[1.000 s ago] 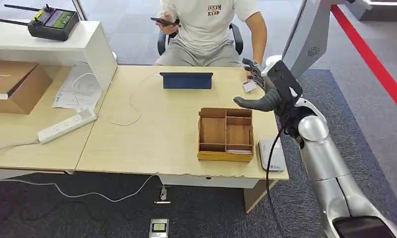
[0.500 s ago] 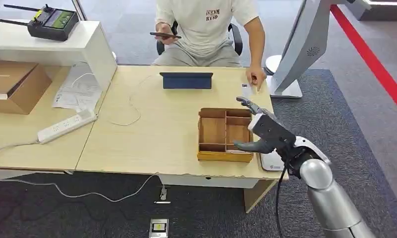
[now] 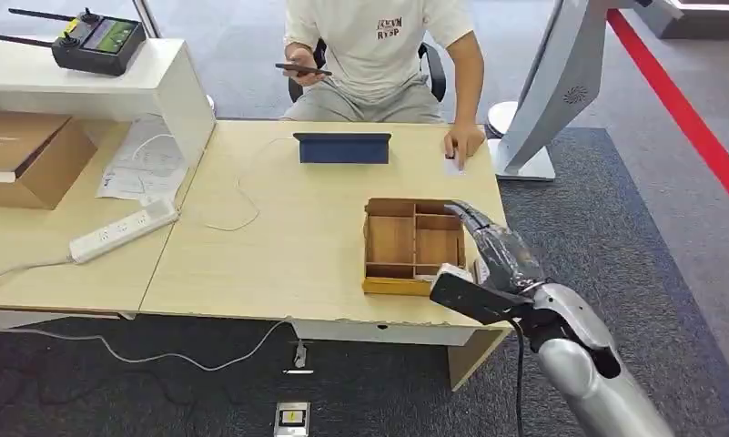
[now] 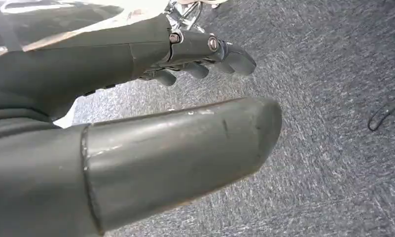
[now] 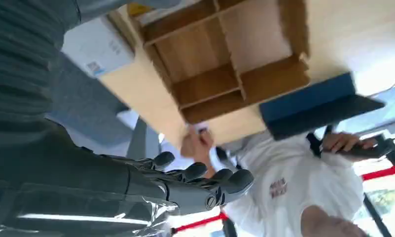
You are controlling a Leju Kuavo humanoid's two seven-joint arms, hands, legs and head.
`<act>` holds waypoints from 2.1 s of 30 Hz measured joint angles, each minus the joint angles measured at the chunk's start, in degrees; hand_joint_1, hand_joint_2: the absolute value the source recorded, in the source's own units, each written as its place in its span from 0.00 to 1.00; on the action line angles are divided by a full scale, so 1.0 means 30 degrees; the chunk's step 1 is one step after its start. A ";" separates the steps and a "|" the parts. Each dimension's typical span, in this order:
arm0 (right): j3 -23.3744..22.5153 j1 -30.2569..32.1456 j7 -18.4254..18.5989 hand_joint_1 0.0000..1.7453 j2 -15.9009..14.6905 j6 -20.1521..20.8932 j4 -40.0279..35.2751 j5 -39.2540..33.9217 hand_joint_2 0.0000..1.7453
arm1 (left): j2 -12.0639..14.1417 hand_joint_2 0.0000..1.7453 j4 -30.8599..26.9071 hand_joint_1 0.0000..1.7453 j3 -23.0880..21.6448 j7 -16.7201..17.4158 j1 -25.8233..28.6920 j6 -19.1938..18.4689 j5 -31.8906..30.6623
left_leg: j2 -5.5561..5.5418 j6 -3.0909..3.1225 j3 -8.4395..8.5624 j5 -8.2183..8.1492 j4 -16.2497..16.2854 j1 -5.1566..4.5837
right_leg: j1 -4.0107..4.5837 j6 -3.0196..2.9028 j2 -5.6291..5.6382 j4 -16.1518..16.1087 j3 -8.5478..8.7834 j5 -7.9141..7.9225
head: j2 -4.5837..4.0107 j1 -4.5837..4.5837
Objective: Pass the card to the sensor for recognition and then transmit it.
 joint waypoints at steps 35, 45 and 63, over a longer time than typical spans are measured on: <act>0.1626 0.0895 -0.0161 0.00 0.0838 -0.3084 0.2994 0.5479 1.00 | -0.0226 0.00 0.0000 0.00 -0.0001 -0.0189 -0.0058 0.0277 0.0044 | 0.0001 0.0000 -0.0003 -0.0001 -0.0005 0.0000 | 0.0000 -0.0001 0.0000 0.0000 -0.0002 -0.0002 | 0.0000 0.0000; 0.2004 0.0891 -0.0744 0.00 0.1355 -0.5760 0.5611 0.5742 1.00 | -0.0233 0.00 0.0000 0.00 0.0015 -0.0255 -0.0067 0.0277 -0.0037 | 0.0000 0.0000 -0.0007 -0.0001 -0.0007 0.0001 | 0.0001 -0.0001 0.0000 0.0001 -0.0002 -0.0002 | 0.0000 0.0000; 0.2143 -0.0605 -0.2282 0.00 0.2812 -0.9126 1.0862 0.4896 1.00 | -0.0226 0.00 0.0000 0.00 0.0015 -0.0291 -0.0086 0.0299 -0.0335 | 0.0001 -0.0001 -0.0007 -0.0001 -0.0007 0.0001 | 0.0001 -0.0002 0.0000 0.0002 -0.0005 -0.0002 | 0.0000 0.0000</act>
